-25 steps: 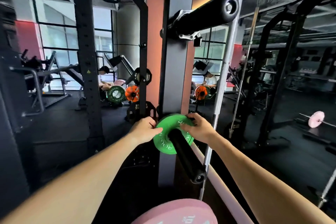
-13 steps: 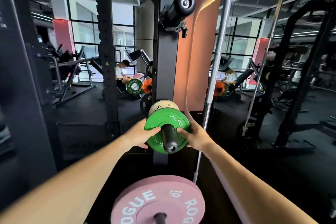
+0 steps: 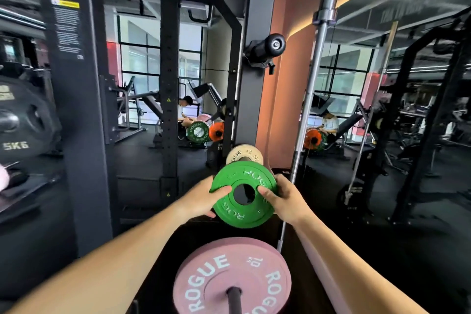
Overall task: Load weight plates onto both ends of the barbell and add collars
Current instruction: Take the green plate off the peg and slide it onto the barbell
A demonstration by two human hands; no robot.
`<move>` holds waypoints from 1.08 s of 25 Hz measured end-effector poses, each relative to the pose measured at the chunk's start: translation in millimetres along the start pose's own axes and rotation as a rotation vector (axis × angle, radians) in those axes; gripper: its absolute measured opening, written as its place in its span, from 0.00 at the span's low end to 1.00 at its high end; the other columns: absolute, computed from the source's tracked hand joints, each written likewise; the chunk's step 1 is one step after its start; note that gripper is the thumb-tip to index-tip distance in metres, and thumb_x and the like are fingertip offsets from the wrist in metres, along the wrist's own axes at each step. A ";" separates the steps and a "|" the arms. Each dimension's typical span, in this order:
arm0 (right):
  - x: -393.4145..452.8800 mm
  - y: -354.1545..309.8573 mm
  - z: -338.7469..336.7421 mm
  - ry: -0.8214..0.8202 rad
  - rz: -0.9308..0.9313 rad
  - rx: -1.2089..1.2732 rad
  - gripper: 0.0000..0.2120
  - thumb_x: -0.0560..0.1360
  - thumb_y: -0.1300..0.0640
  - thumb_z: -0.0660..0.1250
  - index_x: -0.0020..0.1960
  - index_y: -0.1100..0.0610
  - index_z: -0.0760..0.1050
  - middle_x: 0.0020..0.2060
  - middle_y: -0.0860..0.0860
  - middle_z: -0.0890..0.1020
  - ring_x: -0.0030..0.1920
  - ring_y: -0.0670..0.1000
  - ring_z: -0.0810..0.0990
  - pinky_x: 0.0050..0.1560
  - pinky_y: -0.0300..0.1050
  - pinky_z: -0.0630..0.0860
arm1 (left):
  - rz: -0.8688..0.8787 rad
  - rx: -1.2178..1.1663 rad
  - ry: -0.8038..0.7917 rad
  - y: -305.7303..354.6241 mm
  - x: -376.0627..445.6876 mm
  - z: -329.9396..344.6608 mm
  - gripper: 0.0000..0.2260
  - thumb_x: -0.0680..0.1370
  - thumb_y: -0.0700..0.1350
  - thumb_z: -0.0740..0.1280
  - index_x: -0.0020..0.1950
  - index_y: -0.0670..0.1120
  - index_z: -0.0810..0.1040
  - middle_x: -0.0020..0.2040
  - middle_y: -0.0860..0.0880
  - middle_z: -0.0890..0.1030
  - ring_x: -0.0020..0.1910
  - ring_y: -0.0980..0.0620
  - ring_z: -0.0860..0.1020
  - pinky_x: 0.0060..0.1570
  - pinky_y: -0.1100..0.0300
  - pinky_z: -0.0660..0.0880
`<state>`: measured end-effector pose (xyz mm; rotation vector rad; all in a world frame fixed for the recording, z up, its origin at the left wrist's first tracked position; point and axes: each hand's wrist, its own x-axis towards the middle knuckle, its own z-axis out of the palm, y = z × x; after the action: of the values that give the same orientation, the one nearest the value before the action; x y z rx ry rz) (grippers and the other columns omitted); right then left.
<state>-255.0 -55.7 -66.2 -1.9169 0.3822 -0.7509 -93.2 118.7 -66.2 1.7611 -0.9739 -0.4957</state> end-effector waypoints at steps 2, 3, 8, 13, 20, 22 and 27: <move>-12.0 -27.2 29.9 -0.006 -0.063 0.033 0.07 0.79 0.60 0.70 0.55 0.54 0.76 0.49 0.54 0.84 0.48 0.50 0.83 0.49 0.46 0.83 | 0.015 -0.038 0.029 0.6 -32.2 -29.1 0.14 0.82 0.53 0.65 0.68 0.55 0.74 0.61 0.55 0.83 0.52 0.57 0.84 0.44 0.55 0.85; -19.4 -42.7 49.6 -0.018 -0.082 0.060 0.08 0.79 0.60 0.70 0.57 0.55 0.76 0.49 0.53 0.84 0.47 0.47 0.83 0.48 0.42 0.82 | 0.018 -0.054 0.052 -0.5 -52.4 -48.0 0.14 0.83 0.53 0.65 0.68 0.54 0.74 0.61 0.54 0.83 0.52 0.57 0.84 0.45 0.54 0.85; -59.3 -118.8 168.7 -0.092 -0.144 0.211 0.04 0.79 0.60 0.70 0.53 0.54 0.77 0.47 0.52 0.84 0.45 0.45 0.82 0.49 0.46 0.79 | 0.045 -0.040 0.180 -4.1 -165.0 -159.8 0.13 0.82 0.52 0.66 0.66 0.52 0.73 0.58 0.53 0.83 0.48 0.56 0.86 0.39 0.54 0.84; -102.2 -182.1 285.8 -0.251 -0.151 0.340 0.05 0.79 0.55 0.70 0.55 0.50 0.78 0.51 0.52 0.85 0.54 0.56 0.84 0.56 0.60 0.82 | 0.039 0.052 0.412 -12.8 -284.9 -256.8 0.11 0.82 0.53 0.66 0.62 0.51 0.74 0.53 0.52 0.84 0.44 0.54 0.87 0.35 0.53 0.84; -134.0 -249.9 405.2 -0.438 -0.227 0.397 0.05 0.79 0.54 0.71 0.54 0.49 0.77 0.50 0.51 0.86 0.53 0.53 0.84 0.54 0.52 0.82 | -0.014 0.119 0.655 -26.0 -400.4 -336.3 0.13 0.82 0.53 0.65 0.65 0.51 0.73 0.54 0.55 0.81 0.43 0.60 0.85 0.40 0.47 0.85; -136.4 -265.9 433.5 -0.479 -0.254 0.407 0.04 0.79 0.53 0.71 0.52 0.46 0.78 0.48 0.47 0.86 0.51 0.49 0.85 0.51 0.47 0.82 | -0.026 0.109 0.723 -30.9 -418.9 -356.2 0.14 0.82 0.53 0.65 0.66 0.51 0.73 0.56 0.53 0.81 0.44 0.57 0.86 0.41 0.47 0.85; -128.0 -287.5 501.5 -0.484 -0.325 0.390 0.05 0.78 0.53 0.71 0.50 0.45 0.77 0.45 0.46 0.85 0.48 0.48 0.84 0.50 0.46 0.82 | 0.011 0.025 0.924 -51.8 -437.4 -398.7 0.11 0.82 0.46 0.67 0.64 0.52 0.75 0.57 0.47 0.83 0.44 0.50 0.87 0.39 0.44 0.85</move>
<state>-43.0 493.9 -6.5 -1.7270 -0.3599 -0.4933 -46.5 707.7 -3.9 1.7191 -0.3237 0.3416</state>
